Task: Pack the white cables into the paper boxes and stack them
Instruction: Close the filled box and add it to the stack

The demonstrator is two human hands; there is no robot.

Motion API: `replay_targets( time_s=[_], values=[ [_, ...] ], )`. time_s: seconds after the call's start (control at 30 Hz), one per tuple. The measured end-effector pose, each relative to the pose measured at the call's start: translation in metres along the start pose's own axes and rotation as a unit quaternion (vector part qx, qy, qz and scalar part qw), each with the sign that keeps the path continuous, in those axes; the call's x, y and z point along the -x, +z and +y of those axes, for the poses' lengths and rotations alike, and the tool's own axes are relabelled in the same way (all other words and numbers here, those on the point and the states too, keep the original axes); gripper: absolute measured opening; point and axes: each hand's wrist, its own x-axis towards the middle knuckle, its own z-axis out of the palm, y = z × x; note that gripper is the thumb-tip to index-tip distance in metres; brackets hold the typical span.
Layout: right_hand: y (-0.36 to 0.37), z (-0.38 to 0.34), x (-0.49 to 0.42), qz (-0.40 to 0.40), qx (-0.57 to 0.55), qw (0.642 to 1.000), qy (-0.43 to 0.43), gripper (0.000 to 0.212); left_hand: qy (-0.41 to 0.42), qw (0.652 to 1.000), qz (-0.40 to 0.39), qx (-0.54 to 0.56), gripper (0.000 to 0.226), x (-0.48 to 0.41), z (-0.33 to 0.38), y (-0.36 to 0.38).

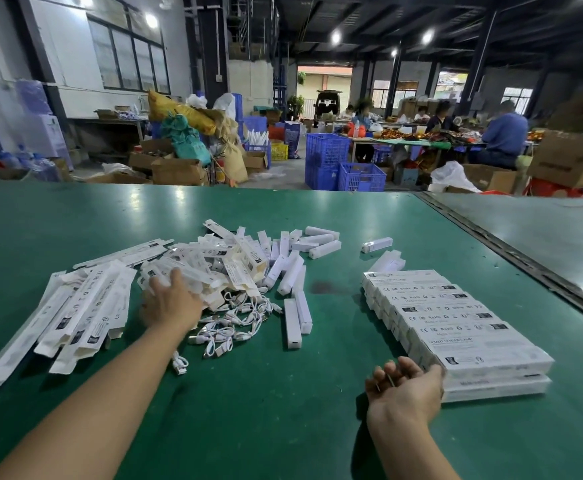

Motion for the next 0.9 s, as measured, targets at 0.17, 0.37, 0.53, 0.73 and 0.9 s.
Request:
replay_targets(
  time_s=[0.17,0.37,0.53,0.73,0.9],
  values=[
    [0.001,0.000,-0.002,-0.003,-0.004,1.000,-0.001,0.047,-0.072,0.993,-0.020,0.096,0.063,-0.014,-0.013,-0.004],
    [0.002,0.003,-0.002,-0.004,0.009,1.000,0.002,0.046,-0.136,0.957,0.093,0.239,0.052,-0.015,-0.007,-0.009],
    [0.002,0.006,0.001,-0.018,0.034,0.999,-0.010,0.044,-0.125,0.916,0.142,0.353,0.048,-0.003,0.022,-0.010],
    [0.007,0.019,0.010,-0.170,0.188,0.966,-0.058,0.027,-0.055,0.806,-0.057,0.587,0.030,0.051,0.074,0.000],
    [0.008,0.029,0.016,-0.310,0.256,0.915,-0.041,0.026,-0.014,0.737,-0.223,0.638,0.032,0.112,0.095,0.009]
  ],
)
